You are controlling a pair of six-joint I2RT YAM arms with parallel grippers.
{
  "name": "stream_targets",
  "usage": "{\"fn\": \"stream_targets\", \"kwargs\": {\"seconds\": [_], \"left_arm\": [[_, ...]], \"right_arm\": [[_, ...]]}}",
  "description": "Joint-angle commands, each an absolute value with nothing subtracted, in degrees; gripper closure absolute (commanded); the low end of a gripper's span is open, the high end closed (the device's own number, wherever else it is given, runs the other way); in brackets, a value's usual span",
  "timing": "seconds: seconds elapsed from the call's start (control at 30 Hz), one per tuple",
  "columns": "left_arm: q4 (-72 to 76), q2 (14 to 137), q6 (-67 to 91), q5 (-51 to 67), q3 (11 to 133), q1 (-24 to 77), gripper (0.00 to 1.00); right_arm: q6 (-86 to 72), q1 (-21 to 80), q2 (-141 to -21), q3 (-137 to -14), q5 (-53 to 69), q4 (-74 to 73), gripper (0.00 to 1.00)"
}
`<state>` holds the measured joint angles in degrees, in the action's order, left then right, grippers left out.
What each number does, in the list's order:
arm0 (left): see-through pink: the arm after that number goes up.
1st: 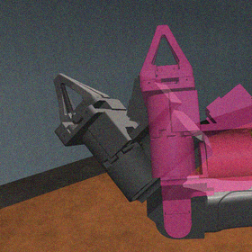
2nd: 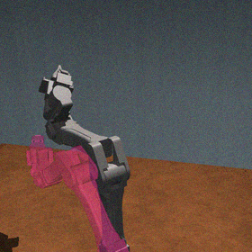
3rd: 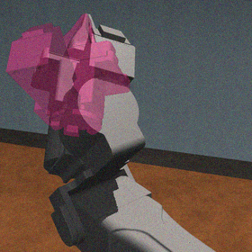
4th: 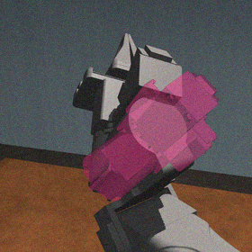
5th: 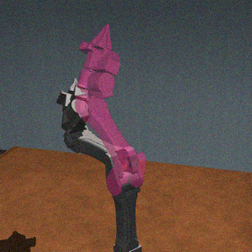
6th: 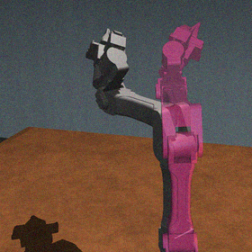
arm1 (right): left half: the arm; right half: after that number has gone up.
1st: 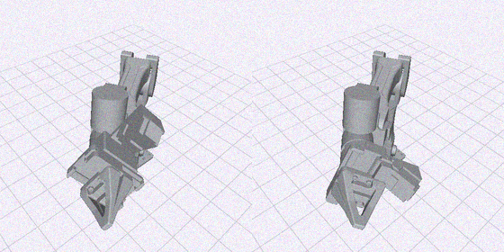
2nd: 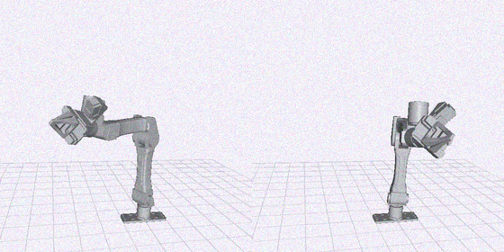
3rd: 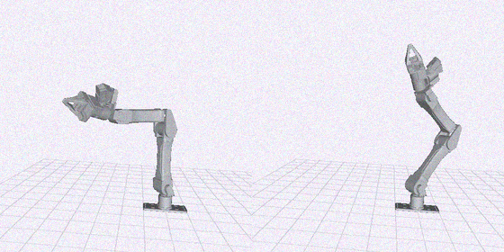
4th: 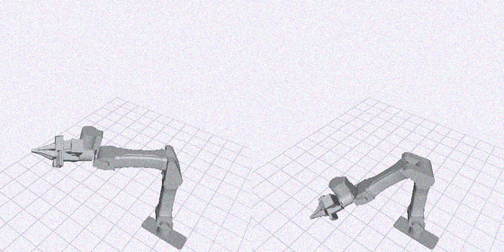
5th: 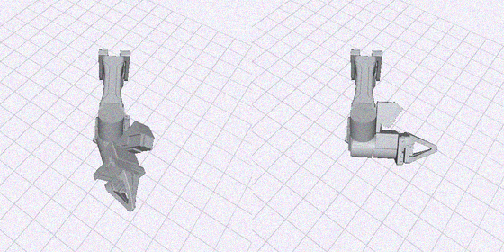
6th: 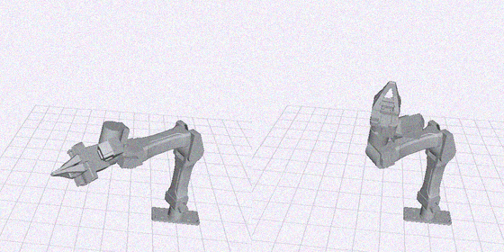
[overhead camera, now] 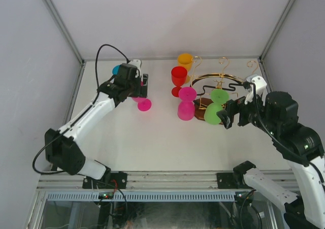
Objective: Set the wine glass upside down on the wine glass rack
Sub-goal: Pick up the wine glass at the center of the board.
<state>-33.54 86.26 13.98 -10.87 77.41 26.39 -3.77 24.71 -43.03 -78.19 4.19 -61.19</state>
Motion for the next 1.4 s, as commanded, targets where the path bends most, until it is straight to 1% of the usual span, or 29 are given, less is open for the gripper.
{"fn": "stream_targets", "kwargs": {"seconds": [0.0,0.13,0.23,0.4,0.53,0.77,0.9,1.03,1.37], "left_arm": [[-32.68,76.57,16.25,-10.90,70.50,27.42,0.22],[-32.71,68.98,18.48,-9.32,63.97,30.53,0.22],[-34.54,65.51,18.55,-9.93,63.01,33.74,0.22],[-36.69,61.66,18.54,-9.83,61.85,36.78,0.22],[-37.53,59.78,18.10,-9.52,60.39,36.91,0.22],[-38.16,58.56,17.49,-10.20,58.92,36.93,0.22],[-37.98,58.71,17.49,-10.13,58.45,36.91,0.22],[-38.55,58.50,17.23,-10.70,58.60,36.91,0.22],[-38.77,57.86,16.45,-11.26,58.45,36.91,0.22]], "right_arm": [[-1.54,24.38,-49.27,-84.20,6.65,-62.87,0.06],[0.14,24.04,-56.47,-90.34,5.70,-66.45,0.06],[1.36,22.48,-63.02,-96.35,5.58,-68.60,0.06],[3.73,17.27,-71.55,-104.16,5.16,-70.78,0.11],[6.63,12.95,-76.90,-108.72,9.37,-71.27,0.14],[12.23,11.74,-83.52,-111.43,10.04,-72.00,0.15],[13.64,11.69,-87.01,-112.84,9.00,-71.37,0.14],[13.97,11.69,-90.50,-115.45,6.40,-70.87,0.14],[16.19,11.85,-93.63,-116.54,3.96,-69.31,0.16]]}}
